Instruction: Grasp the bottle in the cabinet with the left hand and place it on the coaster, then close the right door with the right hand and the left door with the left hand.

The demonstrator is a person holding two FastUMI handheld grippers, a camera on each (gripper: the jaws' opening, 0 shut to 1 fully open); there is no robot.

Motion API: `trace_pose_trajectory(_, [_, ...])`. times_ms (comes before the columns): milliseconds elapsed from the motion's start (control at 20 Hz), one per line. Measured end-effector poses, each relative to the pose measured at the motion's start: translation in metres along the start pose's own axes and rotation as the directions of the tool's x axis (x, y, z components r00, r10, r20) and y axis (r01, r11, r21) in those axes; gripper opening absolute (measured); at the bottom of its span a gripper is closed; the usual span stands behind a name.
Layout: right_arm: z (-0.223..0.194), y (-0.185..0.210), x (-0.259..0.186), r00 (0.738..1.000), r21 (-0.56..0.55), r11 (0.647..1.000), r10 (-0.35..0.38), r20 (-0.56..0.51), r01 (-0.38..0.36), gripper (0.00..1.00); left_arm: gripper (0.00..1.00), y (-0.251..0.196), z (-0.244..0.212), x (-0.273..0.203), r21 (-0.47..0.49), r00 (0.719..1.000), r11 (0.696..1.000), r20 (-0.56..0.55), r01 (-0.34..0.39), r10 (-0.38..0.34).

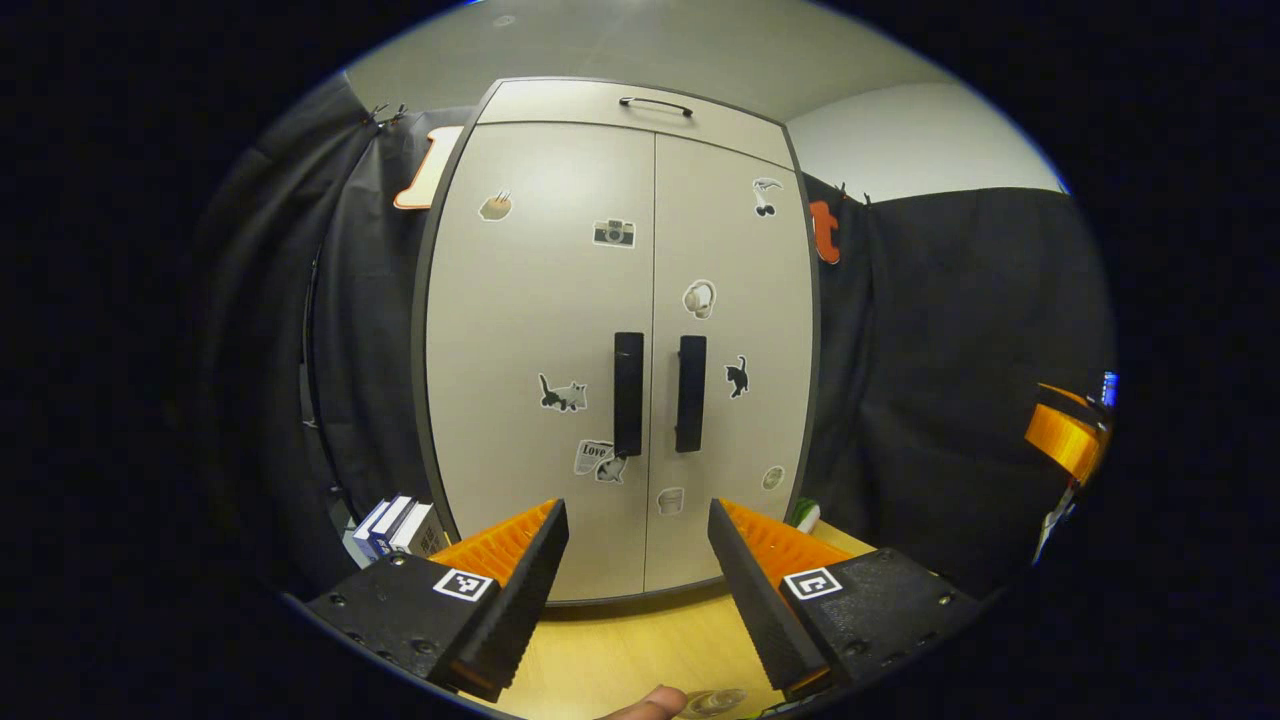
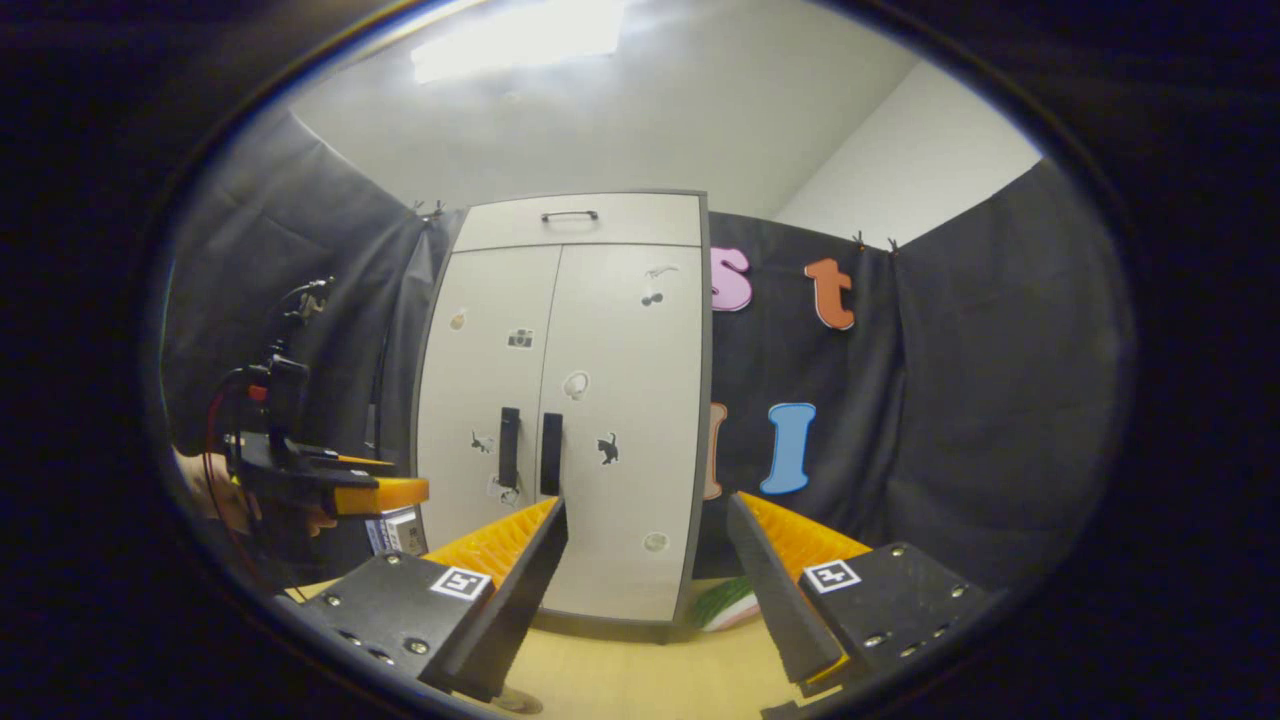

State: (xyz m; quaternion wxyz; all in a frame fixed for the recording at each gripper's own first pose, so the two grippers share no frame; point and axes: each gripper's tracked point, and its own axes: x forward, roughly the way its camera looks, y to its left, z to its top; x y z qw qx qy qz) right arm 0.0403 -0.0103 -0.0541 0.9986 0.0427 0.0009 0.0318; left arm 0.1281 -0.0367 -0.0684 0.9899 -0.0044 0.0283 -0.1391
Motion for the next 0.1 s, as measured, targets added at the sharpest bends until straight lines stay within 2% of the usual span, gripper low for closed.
trace_pose_trajectory(50, [0.0020,-0.0050,0.0038,1.000,0.002,1.000,0.005,0.006,-0.005,0.98,0.90,-0.0042,0.0030,0.0026,-0.008,1.000,1.000,0.006,-0.009,0.009])
trace_pose_trajectory(100, [0.0039,-0.0096,0.0079,1.000,0.004,1.000,0.008,0.015,-0.008,0.94,0.90,-0.0089,0.0030,0.0052,-0.017,1.000,1.000,0.004,-0.015,0.016])
